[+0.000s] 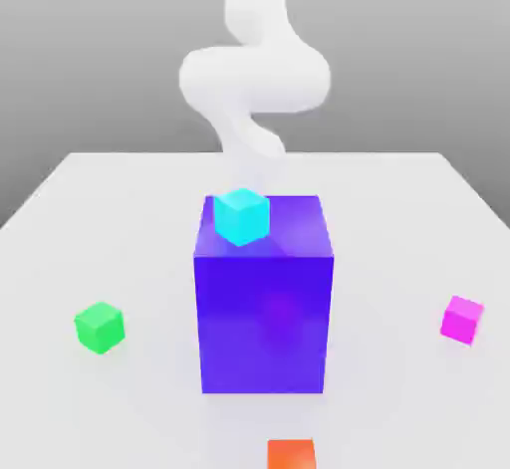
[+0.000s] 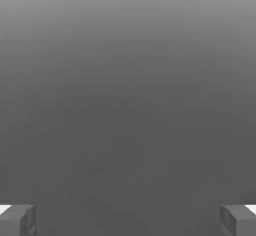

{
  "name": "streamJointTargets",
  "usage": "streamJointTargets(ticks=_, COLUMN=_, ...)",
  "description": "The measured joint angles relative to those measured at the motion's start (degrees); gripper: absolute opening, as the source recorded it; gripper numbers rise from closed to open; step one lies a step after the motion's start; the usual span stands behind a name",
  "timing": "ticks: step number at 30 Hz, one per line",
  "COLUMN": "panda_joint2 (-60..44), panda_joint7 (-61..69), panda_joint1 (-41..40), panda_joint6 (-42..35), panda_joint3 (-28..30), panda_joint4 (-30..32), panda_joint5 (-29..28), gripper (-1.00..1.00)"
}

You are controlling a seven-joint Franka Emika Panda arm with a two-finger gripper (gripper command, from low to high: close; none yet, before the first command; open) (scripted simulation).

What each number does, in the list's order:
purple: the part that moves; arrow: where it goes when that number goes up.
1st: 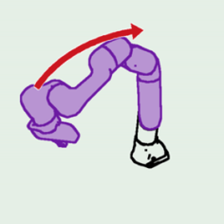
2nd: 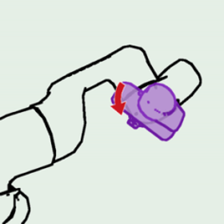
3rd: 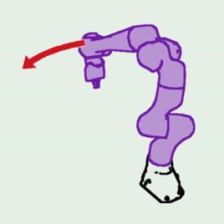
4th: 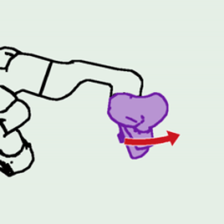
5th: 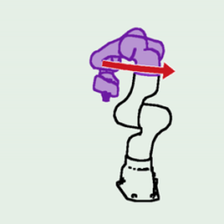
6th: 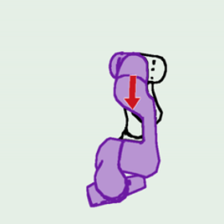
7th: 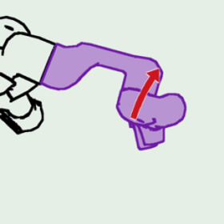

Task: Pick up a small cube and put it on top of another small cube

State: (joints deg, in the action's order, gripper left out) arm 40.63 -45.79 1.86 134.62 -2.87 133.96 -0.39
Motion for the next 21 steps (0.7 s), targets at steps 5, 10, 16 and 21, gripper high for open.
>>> streamJointTargets(ticks=5, panda_joint2=-10.6, panda_joint7=-0.1, panda_joint1=3.8, panda_joint6=5.9, panda_joint3=-6.1, panda_joint4=4.5, panda_joint5=-1.1, gripper=0.00)
streamJointTargets(ticks=10, panda_joint2=-20.9, panda_joint7=-0.7, panda_joint1=7.7, panda_joint6=11.6, panda_joint3=-12.2, panda_joint4=8.8, panda_joint5=-2.7, gripper=0.00)
streamJointTargets(ticks=16, panda_joint2=-33.4, panda_joint7=-2.1, panda_joint1=12.5, panda_joint6=18.4, panda_joint3=-19.1, panda_joint4=14.0, panda_joint5=-5.7, gripper=0.00)
streamJointTargets(ticks=21, panda_joint2=-44.1, panda_joint7=-4.0, panda_joint1=19.4, panda_joint6=23.9, panda_joint3=-22.8, panda_joint4=18.3, panda_joint5=-9.2, gripper=0.00)
